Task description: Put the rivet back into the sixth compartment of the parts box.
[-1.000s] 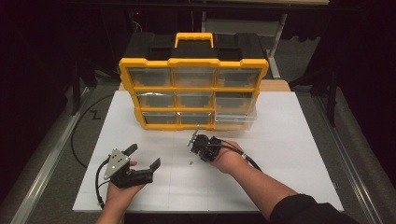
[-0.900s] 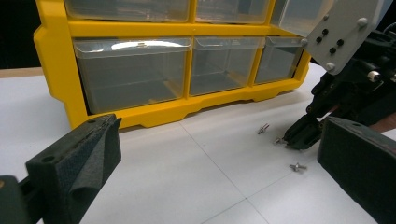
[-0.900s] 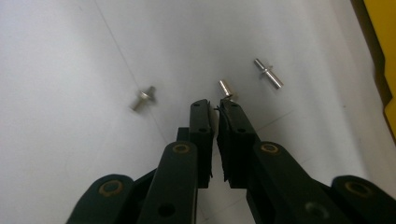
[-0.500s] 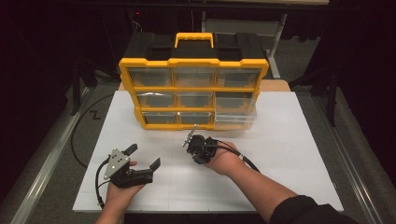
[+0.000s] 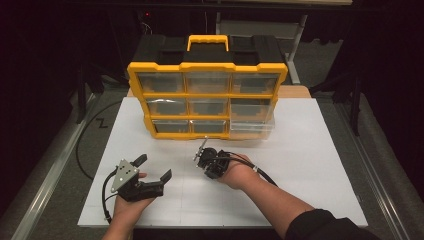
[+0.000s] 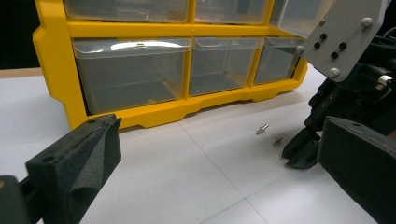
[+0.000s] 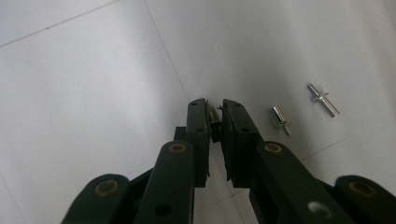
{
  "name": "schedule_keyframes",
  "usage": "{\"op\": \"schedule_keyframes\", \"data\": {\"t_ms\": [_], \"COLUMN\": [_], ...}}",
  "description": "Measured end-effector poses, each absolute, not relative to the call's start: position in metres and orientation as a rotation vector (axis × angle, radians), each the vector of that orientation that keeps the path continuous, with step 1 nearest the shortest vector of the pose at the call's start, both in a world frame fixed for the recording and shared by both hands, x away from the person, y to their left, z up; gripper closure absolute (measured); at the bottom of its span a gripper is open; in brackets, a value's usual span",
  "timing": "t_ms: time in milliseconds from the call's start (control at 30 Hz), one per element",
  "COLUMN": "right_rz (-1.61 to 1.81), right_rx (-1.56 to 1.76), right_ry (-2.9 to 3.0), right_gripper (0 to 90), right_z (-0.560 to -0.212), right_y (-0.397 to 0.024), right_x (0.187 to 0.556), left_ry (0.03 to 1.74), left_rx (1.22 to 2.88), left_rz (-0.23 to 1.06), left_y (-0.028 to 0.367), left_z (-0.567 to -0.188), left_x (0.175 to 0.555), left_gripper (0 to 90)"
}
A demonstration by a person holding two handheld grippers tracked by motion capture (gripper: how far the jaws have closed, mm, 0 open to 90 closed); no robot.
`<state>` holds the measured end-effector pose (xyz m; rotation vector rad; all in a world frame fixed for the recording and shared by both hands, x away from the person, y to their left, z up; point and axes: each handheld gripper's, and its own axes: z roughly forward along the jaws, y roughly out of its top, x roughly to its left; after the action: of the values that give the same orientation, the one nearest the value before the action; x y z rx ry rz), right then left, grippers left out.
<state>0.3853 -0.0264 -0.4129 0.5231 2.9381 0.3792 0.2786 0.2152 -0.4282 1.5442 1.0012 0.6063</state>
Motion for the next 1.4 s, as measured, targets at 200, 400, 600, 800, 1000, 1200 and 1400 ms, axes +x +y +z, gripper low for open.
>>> {"op": "schedule_keyframes", "data": {"t_ms": [200, 400, 600, 800, 1000, 1200, 1400], "right_rz": [0.361, 0.352, 0.339, 0.313, 0.282, 0.267, 0.251], "right_rx": [0.508, 0.523, 0.509, 0.519, 0.523, 0.538, 0.568], "right_ry": [2.927, 2.936, 2.928, 2.923, 2.917, 2.91, 2.905], "right_gripper": [84.4, 84.4, 84.4, 84.4, 84.4, 84.4, 84.4], "right_z": [-0.411, -0.402, -0.395, -0.39, -0.386, -0.383, -0.382], "right_y": [-0.026, -0.033, -0.044, -0.058, -0.074, -0.089, -0.105], "right_x": [0.383, 0.38, 0.374, 0.367, 0.36, 0.356, 0.352], "left_ry": [1.0, 1.003, 1.004, 1.001, 1.002, 0.999, 0.998], "left_rx": [1.547, 1.544, 1.542, 1.549, 1.552, 1.556, 1.555], "left_rz": [0.605, 0.606, 0.606, 0.607, 0.611, 0.612, 0.612], "left_y": [0.216, 0.215, 0.215, 0.214, 0.213, 0.213, 0.213], "left_z": [-0.428, -0.428, -0.428, -0.428, -0.428, -0.428, -0.428], "left_x": [0.279, 0.279, 0.278, 0.278, 0.278, 0.278, 0.278], "left_gripper": [0.4, 0.4, 0.4, 0.4, 0.4, 0.4, 0.4]}}
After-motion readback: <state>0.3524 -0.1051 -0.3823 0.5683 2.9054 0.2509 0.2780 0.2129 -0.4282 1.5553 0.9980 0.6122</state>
